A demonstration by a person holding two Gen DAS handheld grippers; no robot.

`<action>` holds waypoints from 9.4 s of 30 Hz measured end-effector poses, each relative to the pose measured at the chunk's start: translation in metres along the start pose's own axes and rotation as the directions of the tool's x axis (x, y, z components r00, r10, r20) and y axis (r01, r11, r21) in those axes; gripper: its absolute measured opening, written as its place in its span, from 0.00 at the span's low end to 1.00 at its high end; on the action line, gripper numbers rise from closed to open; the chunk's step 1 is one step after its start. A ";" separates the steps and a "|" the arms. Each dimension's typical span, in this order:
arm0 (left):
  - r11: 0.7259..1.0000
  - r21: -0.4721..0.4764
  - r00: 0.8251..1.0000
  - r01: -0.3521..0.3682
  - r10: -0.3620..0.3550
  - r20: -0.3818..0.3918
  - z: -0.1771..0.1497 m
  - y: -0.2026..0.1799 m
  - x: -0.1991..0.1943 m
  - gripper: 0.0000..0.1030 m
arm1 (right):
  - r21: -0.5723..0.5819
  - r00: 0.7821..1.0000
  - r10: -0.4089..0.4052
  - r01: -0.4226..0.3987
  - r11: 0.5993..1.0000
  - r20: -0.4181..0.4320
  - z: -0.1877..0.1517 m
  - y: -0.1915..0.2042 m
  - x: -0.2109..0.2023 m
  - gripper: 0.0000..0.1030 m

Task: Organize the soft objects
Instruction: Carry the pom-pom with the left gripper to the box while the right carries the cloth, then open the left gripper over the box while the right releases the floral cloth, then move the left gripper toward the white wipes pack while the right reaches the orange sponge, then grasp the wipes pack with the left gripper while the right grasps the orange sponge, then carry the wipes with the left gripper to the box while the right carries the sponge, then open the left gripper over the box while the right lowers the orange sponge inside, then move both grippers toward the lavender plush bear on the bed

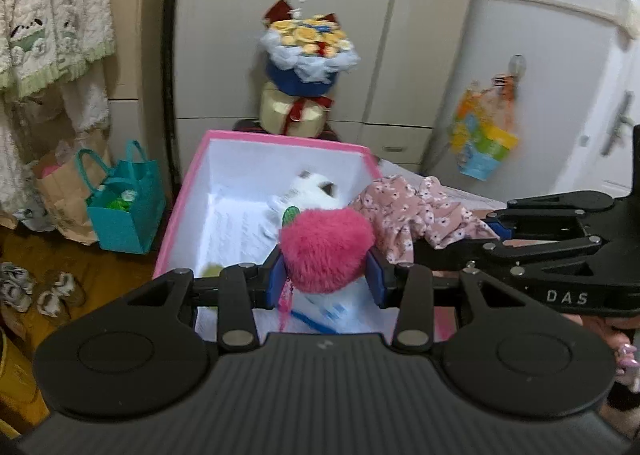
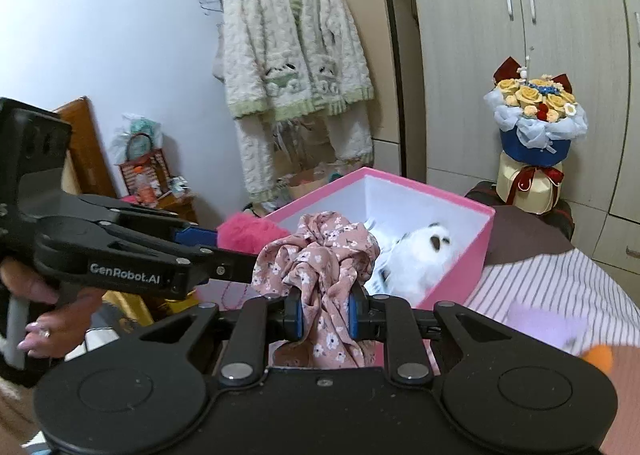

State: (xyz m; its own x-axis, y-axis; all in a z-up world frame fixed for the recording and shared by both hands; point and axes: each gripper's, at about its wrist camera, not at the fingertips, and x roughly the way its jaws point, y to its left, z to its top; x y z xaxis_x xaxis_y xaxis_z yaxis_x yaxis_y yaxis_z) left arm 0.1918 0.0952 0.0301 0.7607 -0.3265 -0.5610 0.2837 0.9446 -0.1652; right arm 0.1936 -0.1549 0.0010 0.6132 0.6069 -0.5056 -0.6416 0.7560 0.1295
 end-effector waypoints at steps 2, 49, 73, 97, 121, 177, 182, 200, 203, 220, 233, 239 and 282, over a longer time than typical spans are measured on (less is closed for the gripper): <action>0.999 -0.009 0.999 -0.032 0.032 -0.017 0.012 0.008 0.024 0.39 | -0.004 1.000 -0.011 0.011 1.000 -0.014 0.010 -0.010 0.023 0.24; 0.979 0.202 1.000 0.018 -0.012 -0.029 0.008 -0.032 -0.061 0.68 | -0.022 0.999 -0.042 0.042 0.999 -0.025 0.017 -0.024 -0.052 0.64; 0.906 0.347 0.969 0.244 -0.219 -0.112 -0.037 -0.150 -0.030 0.66 | 0.108 0.978 -0.208 0.207 0.972 -0.002 -0.060 -0.095 -0.146 0.65; 0.956 0.171 0.963 0.239 -0.210 -0.171 -0.061 -0.187 0.118 0.64 | -0.020 0.968 -0.251 0.252 0.968 0.013 -0.099 -0.184 -0.066 0.65; 0.983 0.172 0.994 -0.066 0.079 -0.071 -0.064 -0.218 0.213 0.65 | 0.220 0.993 -0.087 0.102 0.970 -0.079 -0.103 -0.270 0.014 0.64; 0.987 0.027 0.987 0.160 -0.160 0.012 -0.112 -0.179 0.061 0.37 | 0.149 0.962 -0.255 0.267 0.952 -0.097 -0.154 -0.132 -0.086 0.42; 0.984 0.021 0.984 0.175 -0.175 -0.020 -0.119 -0.167 0.044 0.37 | 0.064 0.954 -0.276 0.285 0.957 -0.118 -0.154 -0.093 -0.098 0.42; 0.963 -0.017 0.938 0.270 -0.267 -0.220 -0.134 -0.107 -0.046 0.37 | 0.075 0.970 -0.025 0.045 0.996 -0.242 -0.134 -0.004 -0.113 0.42; 0.961 -0.031 0.938 0.274 -0.274 -0.210 -0.133 -0.095 -0.064 0.37 | 0.120 0.966 0.057 -0.027 0.992 -0.254 -0.125 0.003 -0.113 0.42; 0.975 -0.005 0.974 0.224 -0.224 -0.018 -0.065 -0.038 -0.100 0.37 | 0.026 0.987 0.114 -0.112 0.993 -0.110 -0.043 0.042 -0.082 0.43; 0.997 -0.064 0.999 0.043 -0.041 0.031 0.006 0.016 -0.028 0.37 | -0.067 0.999 -0.021 0.018 0.998 -0.045 0.017 0.014 -0.011 0.43; 0.997 -0.058 0.999 -0.053 0.052 -0.007 0.029 0.028 0.024 0.37 | -0.143 0.996 -0.063 0.053 0.988 -0.069 0.034 -0.005 0.035 0.43; 0.999 0.027 0.999 -0.017 0.018 -0.051 0.022 -0.015 -0.014 0.52 | -0.078 0.999 0.037 -0.039 0.996 -0.027 0.030 -0.058 -0.017 0.61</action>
State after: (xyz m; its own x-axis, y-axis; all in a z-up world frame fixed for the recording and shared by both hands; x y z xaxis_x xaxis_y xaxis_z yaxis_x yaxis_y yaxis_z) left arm 0.1900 0.0849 0.0581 0.7350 -0.3073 -0.6044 0.2866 0.9487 -0.1338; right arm 0.2345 -0.2018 0.0276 0.5764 0.6278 -0.5231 -0.6991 0.7103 0.0821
